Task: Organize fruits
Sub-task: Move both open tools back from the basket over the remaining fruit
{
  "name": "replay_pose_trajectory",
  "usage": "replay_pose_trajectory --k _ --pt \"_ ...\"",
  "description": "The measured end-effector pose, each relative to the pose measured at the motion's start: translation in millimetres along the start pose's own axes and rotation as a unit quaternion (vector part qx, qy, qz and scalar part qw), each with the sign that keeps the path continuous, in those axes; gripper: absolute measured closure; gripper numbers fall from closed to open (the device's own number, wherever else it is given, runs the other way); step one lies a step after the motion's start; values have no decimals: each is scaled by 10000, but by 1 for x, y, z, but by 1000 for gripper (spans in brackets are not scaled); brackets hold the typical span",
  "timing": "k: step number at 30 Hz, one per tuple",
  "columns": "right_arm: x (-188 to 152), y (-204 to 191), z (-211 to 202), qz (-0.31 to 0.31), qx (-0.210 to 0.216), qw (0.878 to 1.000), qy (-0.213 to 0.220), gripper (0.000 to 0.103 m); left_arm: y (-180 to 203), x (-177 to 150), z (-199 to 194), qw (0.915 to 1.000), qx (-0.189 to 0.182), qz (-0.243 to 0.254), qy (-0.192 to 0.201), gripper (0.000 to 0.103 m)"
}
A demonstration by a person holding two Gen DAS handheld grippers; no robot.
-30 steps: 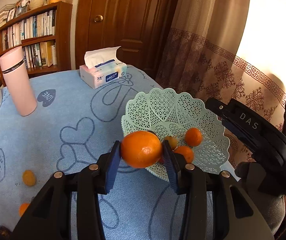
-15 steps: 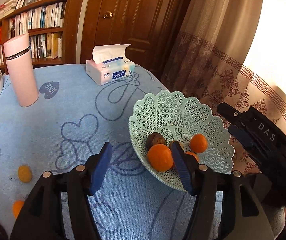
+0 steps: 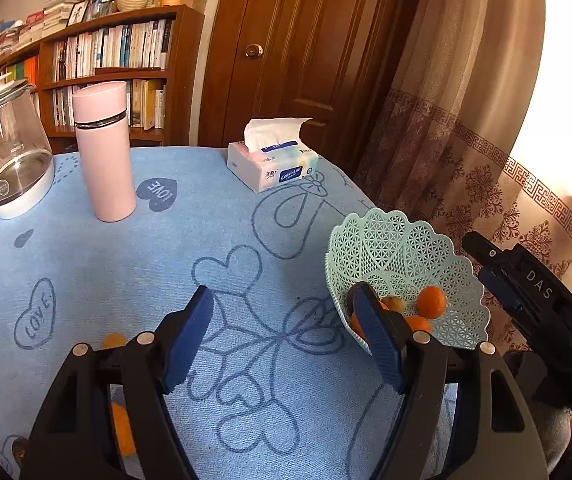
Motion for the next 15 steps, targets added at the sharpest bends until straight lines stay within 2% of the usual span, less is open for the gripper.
replay_pose_trajectory --k 2,15 --pt "-2 -1 -1 -30 15 10000 25 33 -7 -1 -5 10000 53 -46 5 30" --pt "-11 -12 -3 -274 101 9996 27 33 -65 -16 -42 9971 660 -379 49 30"
Point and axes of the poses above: each gripper's, at about its wrist camera, not at the fingertips, and z roughly the way its jaws point, y to its right, x to its top, the point moved 5 cm from there along z, roughly the way its jaws point, and after that the axes turned 13 degrees about z, right-handed, at the moved point
